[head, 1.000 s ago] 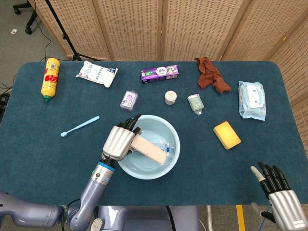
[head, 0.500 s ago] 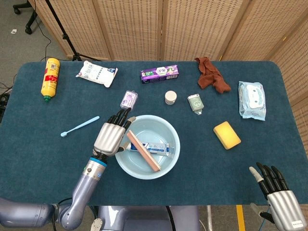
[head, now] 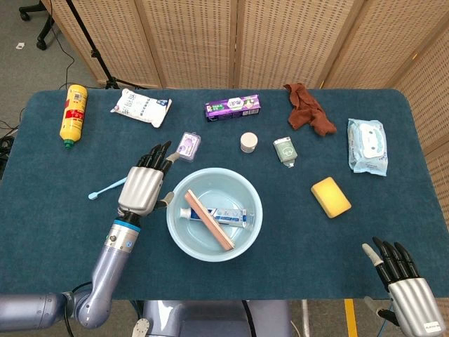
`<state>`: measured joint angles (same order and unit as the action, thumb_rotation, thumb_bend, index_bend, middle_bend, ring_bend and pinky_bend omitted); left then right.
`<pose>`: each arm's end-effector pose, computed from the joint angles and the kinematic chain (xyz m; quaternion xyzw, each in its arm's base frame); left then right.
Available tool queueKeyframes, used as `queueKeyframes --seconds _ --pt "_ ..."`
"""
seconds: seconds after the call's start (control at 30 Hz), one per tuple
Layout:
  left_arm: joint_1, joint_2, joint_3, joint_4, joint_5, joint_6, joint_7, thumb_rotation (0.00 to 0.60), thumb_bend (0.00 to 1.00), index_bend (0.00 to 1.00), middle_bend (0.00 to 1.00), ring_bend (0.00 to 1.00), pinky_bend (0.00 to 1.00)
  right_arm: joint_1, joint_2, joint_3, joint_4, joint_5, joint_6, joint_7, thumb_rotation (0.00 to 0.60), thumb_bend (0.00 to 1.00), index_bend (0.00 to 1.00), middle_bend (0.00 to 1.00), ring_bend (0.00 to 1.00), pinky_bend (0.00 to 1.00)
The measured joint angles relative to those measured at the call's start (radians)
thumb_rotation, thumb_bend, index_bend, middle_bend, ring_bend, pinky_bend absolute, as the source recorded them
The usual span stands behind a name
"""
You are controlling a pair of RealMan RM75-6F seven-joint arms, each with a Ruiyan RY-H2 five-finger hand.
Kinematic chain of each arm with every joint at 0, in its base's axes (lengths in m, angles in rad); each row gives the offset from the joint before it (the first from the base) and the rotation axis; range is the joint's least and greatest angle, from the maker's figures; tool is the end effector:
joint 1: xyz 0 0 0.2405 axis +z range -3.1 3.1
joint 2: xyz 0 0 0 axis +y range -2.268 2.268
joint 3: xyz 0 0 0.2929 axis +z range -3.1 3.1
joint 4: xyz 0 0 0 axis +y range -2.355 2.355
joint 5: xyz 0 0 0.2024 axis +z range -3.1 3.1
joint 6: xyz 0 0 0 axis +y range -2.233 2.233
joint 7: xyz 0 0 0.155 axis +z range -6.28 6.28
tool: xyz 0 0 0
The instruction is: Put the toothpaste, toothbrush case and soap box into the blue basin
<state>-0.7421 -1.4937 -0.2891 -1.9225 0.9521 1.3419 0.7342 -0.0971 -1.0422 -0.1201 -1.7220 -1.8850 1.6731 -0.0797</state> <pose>-0.0988 0.3485 0.0561 -0.6651 -0.3495 -0.4448 0.4874 -0.2963 -0.0961 0.1831 0.6577 -0.3550 0.4119 0.5213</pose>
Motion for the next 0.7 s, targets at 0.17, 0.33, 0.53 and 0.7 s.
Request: queueKeyframes --seconds 0.17,0.33,0.53,0.7 --pt "0.003 0.037 -0.011 0.018 -0.028 -0.007 -0.003 0.6 0.24 0.0 0.0 0.0 0.2 0.0 -0.002 -0.002 0.001 -0.003 -0.003 -0.005 0.6 0.13 0.0 0.0 0.0 0.0" --pt "-0.015 0.051 -0.02 0.058 -0.086 -0.061 0.002 0.6 0.24 0.0 0.0 0.0 0.17 0.004 -0.009 -0.001 0.003 0.005 -0.021 -0.012 0.6 0.13 0.0 0.0 0.0 0.0" --pt "-0.063 0.03 -0.029 0.154 -0.183 -0.138 0.017 0.6 0.23 0.0 0.0 0.0 0.11 0.012 -0.015 0.008 0.009 0.038 -0.043 -0.011 0.6 0.13 0.0 0.0 0.0 0.0" --pt "-0.102 0.001 -0.032 0.237 -0.262 -0.198 0.032 0.6 0.23 0.0 0.0 0.0 0.11 0.021 -0.019 0.017 0.018 0.059 -0.059 0.001 0.6 0.13 0.0 0.0 0.0 0.0"
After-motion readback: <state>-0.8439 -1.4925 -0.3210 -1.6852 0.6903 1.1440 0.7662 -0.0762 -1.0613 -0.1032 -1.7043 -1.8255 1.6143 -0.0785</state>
